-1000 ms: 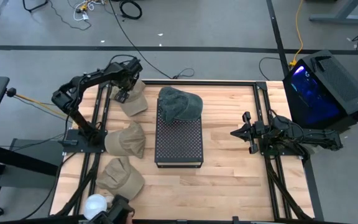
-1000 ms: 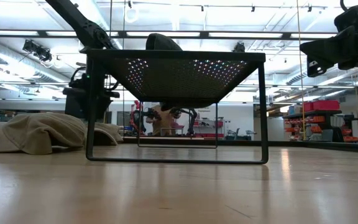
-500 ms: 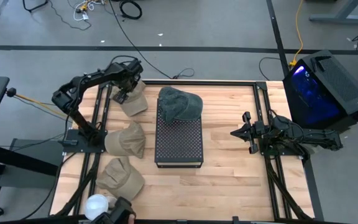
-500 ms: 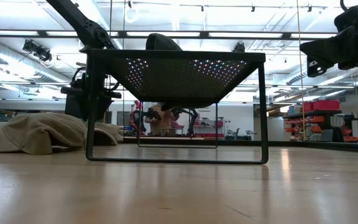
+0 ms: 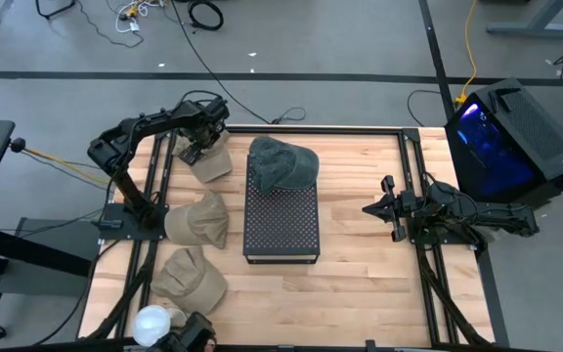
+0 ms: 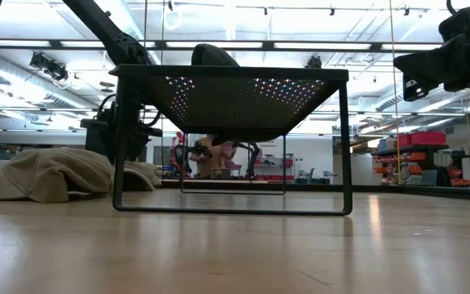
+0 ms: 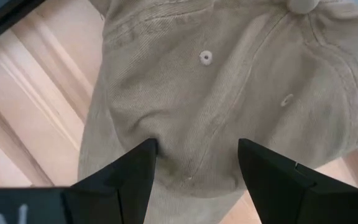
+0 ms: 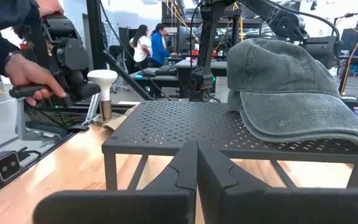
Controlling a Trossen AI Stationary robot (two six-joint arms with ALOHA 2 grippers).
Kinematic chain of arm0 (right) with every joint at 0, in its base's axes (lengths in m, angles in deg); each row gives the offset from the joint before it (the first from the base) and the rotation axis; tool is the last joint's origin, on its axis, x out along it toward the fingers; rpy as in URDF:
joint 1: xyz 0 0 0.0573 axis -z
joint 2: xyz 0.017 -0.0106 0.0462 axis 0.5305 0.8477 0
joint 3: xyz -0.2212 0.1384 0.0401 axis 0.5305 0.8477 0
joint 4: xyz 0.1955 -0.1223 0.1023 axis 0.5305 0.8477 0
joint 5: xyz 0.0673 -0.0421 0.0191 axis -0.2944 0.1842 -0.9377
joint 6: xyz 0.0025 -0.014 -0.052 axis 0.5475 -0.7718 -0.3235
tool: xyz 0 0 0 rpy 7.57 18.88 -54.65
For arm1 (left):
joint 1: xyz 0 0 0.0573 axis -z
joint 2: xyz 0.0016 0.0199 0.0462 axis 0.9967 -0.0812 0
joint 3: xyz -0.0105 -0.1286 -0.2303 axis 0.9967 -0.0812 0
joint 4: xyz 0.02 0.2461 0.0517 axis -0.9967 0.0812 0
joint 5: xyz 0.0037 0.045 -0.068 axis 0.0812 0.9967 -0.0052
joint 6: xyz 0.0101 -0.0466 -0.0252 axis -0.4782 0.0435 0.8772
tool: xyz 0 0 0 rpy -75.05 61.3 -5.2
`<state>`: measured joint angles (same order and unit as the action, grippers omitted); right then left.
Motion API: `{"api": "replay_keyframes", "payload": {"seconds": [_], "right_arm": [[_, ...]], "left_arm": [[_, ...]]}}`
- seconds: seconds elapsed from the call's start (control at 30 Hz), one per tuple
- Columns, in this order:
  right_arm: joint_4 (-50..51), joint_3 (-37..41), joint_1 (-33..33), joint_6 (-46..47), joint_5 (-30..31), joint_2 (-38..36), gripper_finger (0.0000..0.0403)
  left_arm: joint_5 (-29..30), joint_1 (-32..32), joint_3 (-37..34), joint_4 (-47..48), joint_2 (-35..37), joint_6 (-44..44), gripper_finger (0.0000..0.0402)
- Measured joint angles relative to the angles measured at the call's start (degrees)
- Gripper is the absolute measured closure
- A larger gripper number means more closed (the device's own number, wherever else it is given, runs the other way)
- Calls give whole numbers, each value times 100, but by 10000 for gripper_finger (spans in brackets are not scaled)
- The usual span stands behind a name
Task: Pick & Place hat
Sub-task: Put the top brown cap on the shelf
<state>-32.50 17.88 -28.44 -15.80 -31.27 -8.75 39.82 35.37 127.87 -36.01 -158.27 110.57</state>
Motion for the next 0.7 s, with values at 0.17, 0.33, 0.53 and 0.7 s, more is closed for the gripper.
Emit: {"api": "replay_keyframes", "payload": {"seconds": [0.17, 0.33, 0.53, 0.7], "right_arm": [[-2, 0, -1, 0, 0, 0, 396], [-1, 0, -2, 0, 1, 0, 396], [-2, 0, -1, 0, 2, 0, 396], [0, 0, 0, 0, 2, 0, 396]], "left_arm": [[3, 1, 0, 7, -2, -20, 196], [14, 2, 0, 7, -2, -31, 243], [16, 1, 0, 55, -2, -28, 300], [20, 0, 0, 206, -2, -26, 347]]}}
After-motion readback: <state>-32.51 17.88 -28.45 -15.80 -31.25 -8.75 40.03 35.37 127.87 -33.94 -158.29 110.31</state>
